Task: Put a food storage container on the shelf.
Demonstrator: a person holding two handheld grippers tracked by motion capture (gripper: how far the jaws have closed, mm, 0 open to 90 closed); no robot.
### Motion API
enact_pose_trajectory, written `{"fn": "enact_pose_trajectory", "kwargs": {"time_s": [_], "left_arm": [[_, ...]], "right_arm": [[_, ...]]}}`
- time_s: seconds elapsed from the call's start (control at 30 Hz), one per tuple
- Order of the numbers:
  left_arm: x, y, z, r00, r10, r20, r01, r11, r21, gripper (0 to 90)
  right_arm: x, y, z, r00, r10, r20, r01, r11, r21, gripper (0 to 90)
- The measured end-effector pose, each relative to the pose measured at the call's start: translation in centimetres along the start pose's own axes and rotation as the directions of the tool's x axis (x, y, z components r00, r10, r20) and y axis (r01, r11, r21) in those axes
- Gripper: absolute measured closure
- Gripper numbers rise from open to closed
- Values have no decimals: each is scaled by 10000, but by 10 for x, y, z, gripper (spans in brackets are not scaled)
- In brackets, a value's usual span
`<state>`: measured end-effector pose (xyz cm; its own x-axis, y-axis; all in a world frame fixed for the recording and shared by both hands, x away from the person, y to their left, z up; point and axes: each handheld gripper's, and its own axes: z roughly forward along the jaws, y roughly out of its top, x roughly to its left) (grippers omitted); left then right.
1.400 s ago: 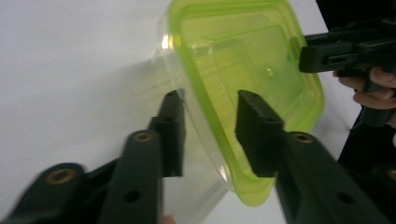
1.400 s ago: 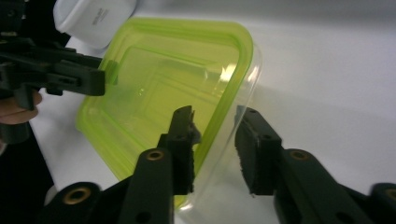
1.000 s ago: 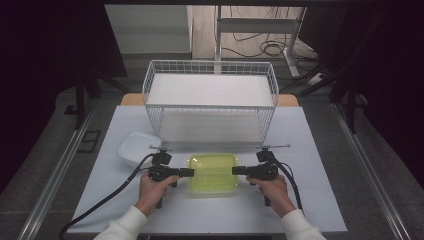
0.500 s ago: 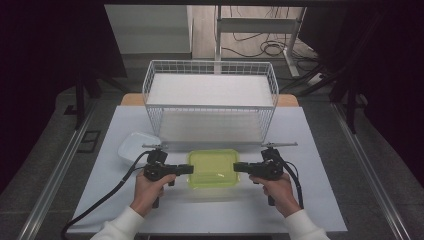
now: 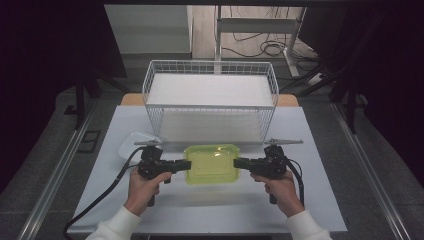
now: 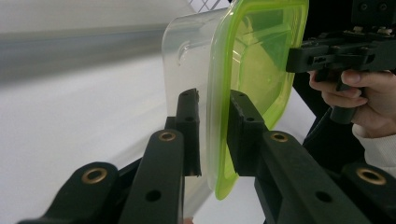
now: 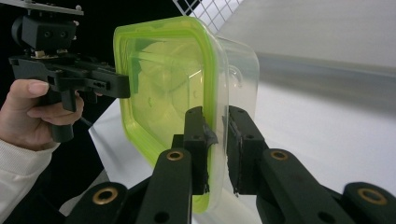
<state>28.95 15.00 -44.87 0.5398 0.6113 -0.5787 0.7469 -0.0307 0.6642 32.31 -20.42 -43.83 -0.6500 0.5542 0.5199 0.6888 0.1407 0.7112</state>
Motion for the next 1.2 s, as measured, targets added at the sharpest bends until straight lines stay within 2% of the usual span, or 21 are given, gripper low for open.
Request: {"fn": "enact_pose_trajectory", "kwargs": {"time_s": [0.13,0.3,0.4,0.6,0.77,0.93,1.03,1.2], "left_arm": [[0,5,-1,9998,147,-93,-147,9999,62,766],[1,12,0,9999,122,-78,-122,9999,18,769],[-1,22,-4,9997,235,42,-234,9997,-78,768],[-10,44,-11,9985,533,-83,-535,9980,-325,769],[-15,55,-16,9973,723,-114,-727,9964,-431,769],[-16,66,-19,9976,698,17,-696,9961,-551,769],[-17,75,-22,9966,819,-49,-820,9947,-617,769],[-11,88,-24,9975,701,78,-693,9947,-761,770]], "right_arm": [[3,5,-2,9999,-166,1,166,9998,-74,783],[4,11,-2,9996,-280,93,281,9995,-114,781],[5,18,-5,9995,-311,62,313,9992,-259,781],[9,37,-11,9987,-504,-15,502,9971,-580,780],[12,47,-16,9982,-600,-70,592,9948,-828,780],[14,56,-19,9976,-686,-101,674,9933,-941,779],[16,65,-21,9968,-796,-85,784,9923,-959,779],[16,83,-19,9956,-933,-103,918,9907,-1003,778]]}}
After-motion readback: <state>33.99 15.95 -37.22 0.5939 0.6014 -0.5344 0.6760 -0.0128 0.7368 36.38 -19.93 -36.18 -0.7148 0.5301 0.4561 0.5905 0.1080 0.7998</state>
